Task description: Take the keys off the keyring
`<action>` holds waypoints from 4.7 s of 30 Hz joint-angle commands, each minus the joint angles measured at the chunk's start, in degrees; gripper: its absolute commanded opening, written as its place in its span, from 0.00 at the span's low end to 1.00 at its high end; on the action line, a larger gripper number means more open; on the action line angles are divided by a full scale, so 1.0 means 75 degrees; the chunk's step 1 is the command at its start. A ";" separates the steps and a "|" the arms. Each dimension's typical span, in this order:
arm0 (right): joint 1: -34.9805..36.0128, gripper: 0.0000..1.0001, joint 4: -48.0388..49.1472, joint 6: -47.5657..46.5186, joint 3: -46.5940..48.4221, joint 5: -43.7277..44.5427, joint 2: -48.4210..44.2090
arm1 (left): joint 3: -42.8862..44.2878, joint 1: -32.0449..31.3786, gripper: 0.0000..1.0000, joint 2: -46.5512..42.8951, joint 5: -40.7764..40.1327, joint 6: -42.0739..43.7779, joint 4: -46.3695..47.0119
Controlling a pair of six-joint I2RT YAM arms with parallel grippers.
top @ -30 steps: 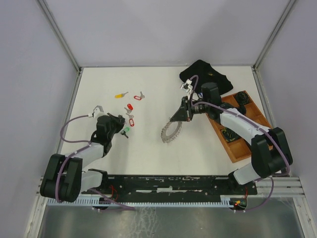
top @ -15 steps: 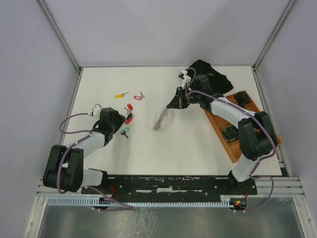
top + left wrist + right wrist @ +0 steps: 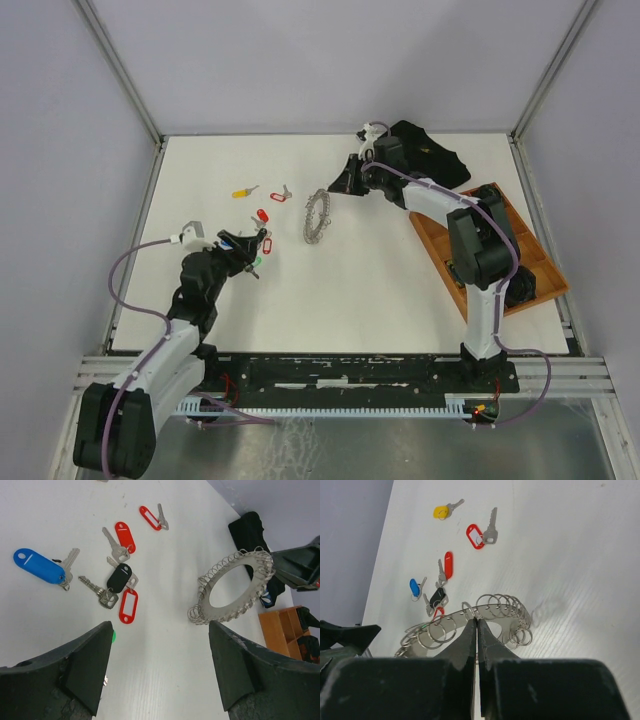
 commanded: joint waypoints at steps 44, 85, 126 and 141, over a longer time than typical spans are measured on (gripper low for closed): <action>-0.0966 0.99 -0.3832 -0.7456 -0.0754 -0.0177 -0.5386 | -0.0571 0.0023 0.99 -0.1862 0.1487 0.0217 0.0743; -0.2248 0.99 -0.6048 -0.3422 0.1007 -0.0012 -0.8551 | 0.5690 0.0020 0.99 -0.3589 0.3880 0.2414 -0.5114; -0.2267 0.99 -0.6129 -0.3809 0.0908 0.0335 -0.8855 | 0.5414 0.0020 0.99 -0.3826 0.3837 0.2457 -0.5197; -0.2292 0.99 -0.6186 -0.3919 0.1001 0.0335 -0.8819 | 0.5497 0.0017 0.99 -0.3800 0.3812 0.2544 -0.5266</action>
